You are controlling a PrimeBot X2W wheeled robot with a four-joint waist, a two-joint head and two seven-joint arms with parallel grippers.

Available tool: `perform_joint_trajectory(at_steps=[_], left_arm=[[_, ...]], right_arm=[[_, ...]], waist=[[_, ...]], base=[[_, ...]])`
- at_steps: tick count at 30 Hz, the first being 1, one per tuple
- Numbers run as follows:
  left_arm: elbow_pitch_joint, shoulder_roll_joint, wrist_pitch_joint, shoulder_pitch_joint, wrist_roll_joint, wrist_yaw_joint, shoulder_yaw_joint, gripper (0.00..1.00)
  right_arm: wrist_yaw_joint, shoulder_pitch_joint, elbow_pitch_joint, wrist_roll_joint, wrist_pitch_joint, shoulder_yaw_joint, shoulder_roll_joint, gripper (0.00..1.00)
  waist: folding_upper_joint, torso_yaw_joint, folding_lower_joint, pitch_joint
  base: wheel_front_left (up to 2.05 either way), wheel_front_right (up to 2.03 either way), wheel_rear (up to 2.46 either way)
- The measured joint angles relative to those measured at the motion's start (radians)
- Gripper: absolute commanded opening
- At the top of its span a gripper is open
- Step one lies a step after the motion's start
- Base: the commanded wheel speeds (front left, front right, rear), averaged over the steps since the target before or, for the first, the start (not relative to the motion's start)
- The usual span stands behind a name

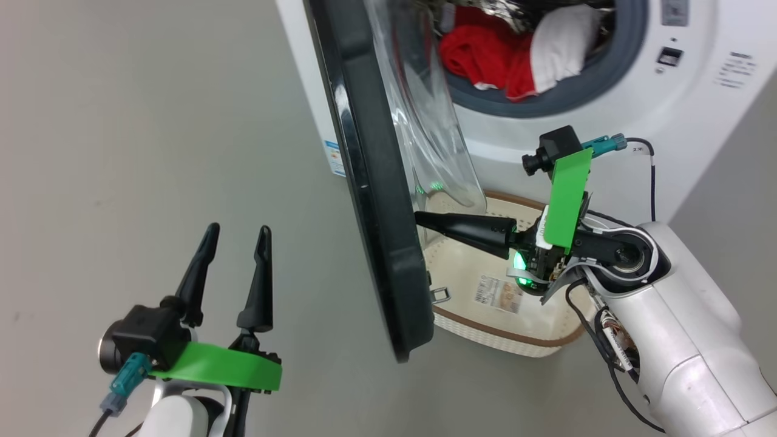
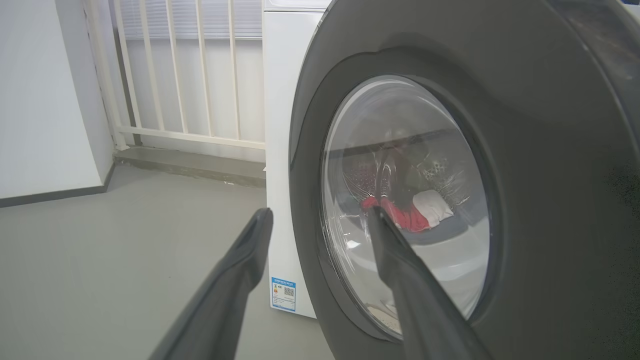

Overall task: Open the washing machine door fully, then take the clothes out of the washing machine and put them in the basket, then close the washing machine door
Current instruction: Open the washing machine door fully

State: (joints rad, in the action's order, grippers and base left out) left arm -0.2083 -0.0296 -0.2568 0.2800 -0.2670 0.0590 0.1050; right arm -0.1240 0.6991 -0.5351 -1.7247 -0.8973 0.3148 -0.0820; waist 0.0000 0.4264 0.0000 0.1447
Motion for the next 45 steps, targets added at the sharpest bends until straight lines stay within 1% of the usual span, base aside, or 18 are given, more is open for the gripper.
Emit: perform_joint_trajectory(at_steps=[9,12,13,19,23,30,34,35,36,37,38,39,43,45], left_arm=[[-0.001,0.000,0.000,-0.012,-0.018,-0.007,0.011,1.00],[-0.004,-0.001,0.000,-0.015,-0.020,-0.007,0.013,1.00],[-0.002,-0.001,0.000,-0.015,-0.020,-0.007,0.009,1.00],[0.009,-0.001,0.000,-0.018,-0.019,-0.007,-0.013,1.00],[0.014,-0.001,0.000,-0.031,-0.019,-0.007,-0.018,1.00],[0.013,-0.001,0.000,-0.037,-0.019,-0.007,-0.017,1.00],[0.007,-0.001,0.000,-0.037,-0.019,-0.006,-0.014,1.00],[0.005,-0.001,0.000,-0.037,-0.019,-0.006,-0.013,1.00],[0.003,-0.001,0.000,-0.037,-0.019,-0.006,-0.013,1.00],[0.001,-0.001,0.000,-0.037,-0.018,-0.005,-0.012,1.00],[-0.001,-0.001,0.000,-0.037,-0.016,-0.005,-0.012,1.00],[-0.002,-0.001,0.000,-0.037,-0.015,-0.004,-0.012,1.00],[-0.016,-0.002,0.000,-0.037,-0.007,0.003,-0.012,1.00],[-0.023,-0.002,0.000,-0.037,-0.005,0.005,-0.012,1.00]], right_arm=[[0.000,0.001,-0.019,-0.011,0.014,0.044,-0.001,0.00],[0.000,0.002,-0.024,-0.027,0.019,0.068,-0.001,0.00],[0.000,0.003,-0.026,-0.044,0.027,0.093,-0.001,0.00],[0.000,0.020,-0.034,-0.078,0.042,0.153,-0.001,0.00],[0.000,0.028,-0.039,-0.085,0.045,0.174,-0.001,0.00],[0.000,0.028,-0.046,-0.097,0.051,0.188,-0.001,0.00],[0.000,0.027,-0.044,-0.085,0.078,0.182,0.001,0.00],[0.000,0.026,-0.041,-0.075,0.084,0.178,0.001,0.15],[0.000,0.025,-0.037,-0.067,0.092,0.171,0.002,0.35],[0.000,0.021,-0.029,-0.057,0.107,0.160,0.003,0.49],[0.000,0.018,-0.021,-0.046,0.123,0.149,0.005,0.85],[0.000,0.013,-0.011,-0.033,0.136,0.141,0.005,0.99],[0.000,-0.037,0.035,0.010,0.204,0.091,0.010,1.00],[0.000,-0.067,0.072,0.054,0.261,0.070,0.007,1.00]], waist=[[0.0000,0.087,0.0000,-0.011],[0.0000,0.110,0.0000,-0.013],[0.0000,0.119,0.0000,-0.015],[0.0000,0.126,0.0000,-0.012],[0.0000,0.126,0.0000,-0.011],[0.0000,0.123,0.0000,-0.025],[0.0000,0.120,0.0001,-0.035],[0.0000,0.119,0.0000,-0.037],[0.0001,0.118,0.0000,-0.040],[0.0000,0.117,0.0000,-0.044],[0.0000,0.116,0.0001,-0.047],[0.0000,0.115,0.0000,-0.050],[0.0000,0.109,0.0000,-0.066],[0.0000,0.106,0.0000,-0.073]], base=[[0.00,0.00,0.00],[0.00,0.00,0.00],[0.00,0.00,0.00],[0.00,0.00,0.00],[0.00,0.00,0.00],[0.00,0.00,0.00],[0.00,0.00,0.00],[0.00,0.00,0.00],[0.00,0.00,0.00],[0.00,0.00,0.00],[0.00,0.00,0.00],[0.00,0.00,0.00],[0.00,0.00,0.00],[0.00,0.00,0.00]])
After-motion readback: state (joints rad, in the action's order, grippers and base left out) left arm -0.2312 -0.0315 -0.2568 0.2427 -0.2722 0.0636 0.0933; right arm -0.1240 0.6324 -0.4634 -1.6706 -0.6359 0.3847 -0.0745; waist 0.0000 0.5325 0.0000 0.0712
